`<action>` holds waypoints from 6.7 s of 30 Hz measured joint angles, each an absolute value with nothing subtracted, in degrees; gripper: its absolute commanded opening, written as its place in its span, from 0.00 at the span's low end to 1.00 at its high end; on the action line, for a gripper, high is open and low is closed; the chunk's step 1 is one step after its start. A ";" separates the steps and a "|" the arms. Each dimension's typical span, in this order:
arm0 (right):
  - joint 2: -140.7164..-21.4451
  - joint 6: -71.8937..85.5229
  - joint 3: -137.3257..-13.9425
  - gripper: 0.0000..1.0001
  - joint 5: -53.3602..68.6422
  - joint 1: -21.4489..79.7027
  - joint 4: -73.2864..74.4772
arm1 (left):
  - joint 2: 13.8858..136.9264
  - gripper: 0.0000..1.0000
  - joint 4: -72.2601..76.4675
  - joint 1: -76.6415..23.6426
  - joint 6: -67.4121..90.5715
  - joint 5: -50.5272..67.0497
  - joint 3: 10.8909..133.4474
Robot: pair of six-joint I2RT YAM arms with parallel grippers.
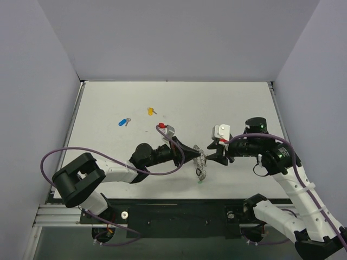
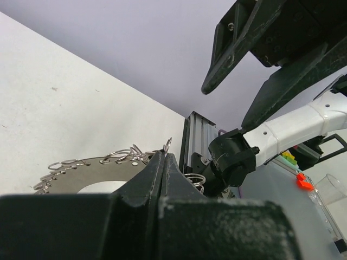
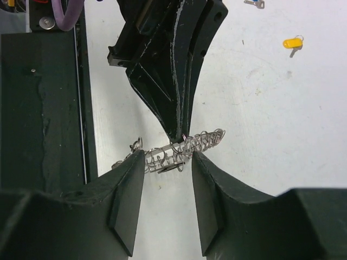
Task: Put the keys on the keyring
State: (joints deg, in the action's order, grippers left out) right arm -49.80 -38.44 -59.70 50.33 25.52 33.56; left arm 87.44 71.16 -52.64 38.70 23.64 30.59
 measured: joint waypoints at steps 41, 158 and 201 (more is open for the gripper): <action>-52.53 -28.42 -51.90 0.22 58.76 24.73 21.50 | 82.28 0.00 71.85 -52.01 26.92 29.54 30.59; -74.43 -38.96 -80.05 0.00 33.80 28.99 60.53 | 88.01 0.15 42.94 -53.19 27.99 33.04 47.92; -64.40 -70.94 -76.99 0.38 52.21 24.69 65.67 | 81.45 0.00 63.07 -53.17 22.13 34.30 35.90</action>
State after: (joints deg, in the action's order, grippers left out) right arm -64.40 -70.94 -76.99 52.21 24.69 65.67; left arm 81.45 63.07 -53.17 22.13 34.30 35.90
